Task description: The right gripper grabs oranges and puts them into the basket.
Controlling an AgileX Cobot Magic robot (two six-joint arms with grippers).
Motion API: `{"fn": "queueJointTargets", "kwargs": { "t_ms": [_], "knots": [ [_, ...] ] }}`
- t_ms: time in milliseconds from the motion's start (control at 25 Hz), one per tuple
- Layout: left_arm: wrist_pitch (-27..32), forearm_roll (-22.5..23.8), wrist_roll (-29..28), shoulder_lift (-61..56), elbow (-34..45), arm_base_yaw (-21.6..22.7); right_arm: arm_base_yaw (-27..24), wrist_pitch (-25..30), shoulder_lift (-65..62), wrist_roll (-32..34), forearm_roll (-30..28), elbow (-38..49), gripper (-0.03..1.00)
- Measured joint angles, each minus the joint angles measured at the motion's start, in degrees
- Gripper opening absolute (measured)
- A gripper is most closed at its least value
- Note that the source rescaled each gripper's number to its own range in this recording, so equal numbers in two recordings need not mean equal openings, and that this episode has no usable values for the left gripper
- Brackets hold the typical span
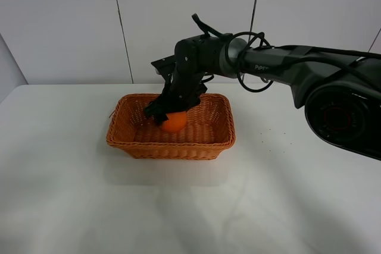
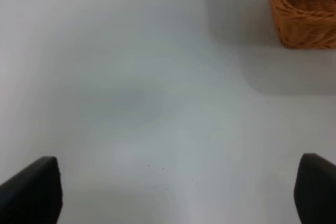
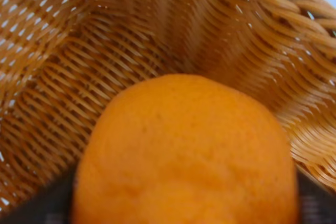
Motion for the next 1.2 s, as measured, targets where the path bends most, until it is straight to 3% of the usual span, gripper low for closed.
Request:
{"fn": "queueJointTargets", "kwargs": {
  "t_ms": [120, 440, 640, 1000, 1200],
  "knots": [
    [0.0, 0.0, 0.0, 0.0, 0.0, 0.0, 0.0, 2.98, -0.04, -0.05, 0.0, -3.79, 0.96],
    [0.0, 0.0, 0.0, 0.0, 0.0, 0.0, -2.22, 20.15, -0.31, -0.1, -0.16, -20.54, 1.0],
    [0.0, 0.0, 0.0, 0.0, 0.0, 0.0, -8.34, 21.65, -0.61, -0.14, -0.16, -22.48, 0.99],
    [0.0, 0.0, 0.0, 0.0, 0.0, 0.0, -26.56, 21.92, -0.61, -1.38, -0.98, -22.02, 0.98],
    [0.0, 0.0, 0.0, 0.0, 0.0, 0.0, -33.63, 21.92, -0.61, -1.59, -1.2, -22.02, 0.98]
  ]
}}
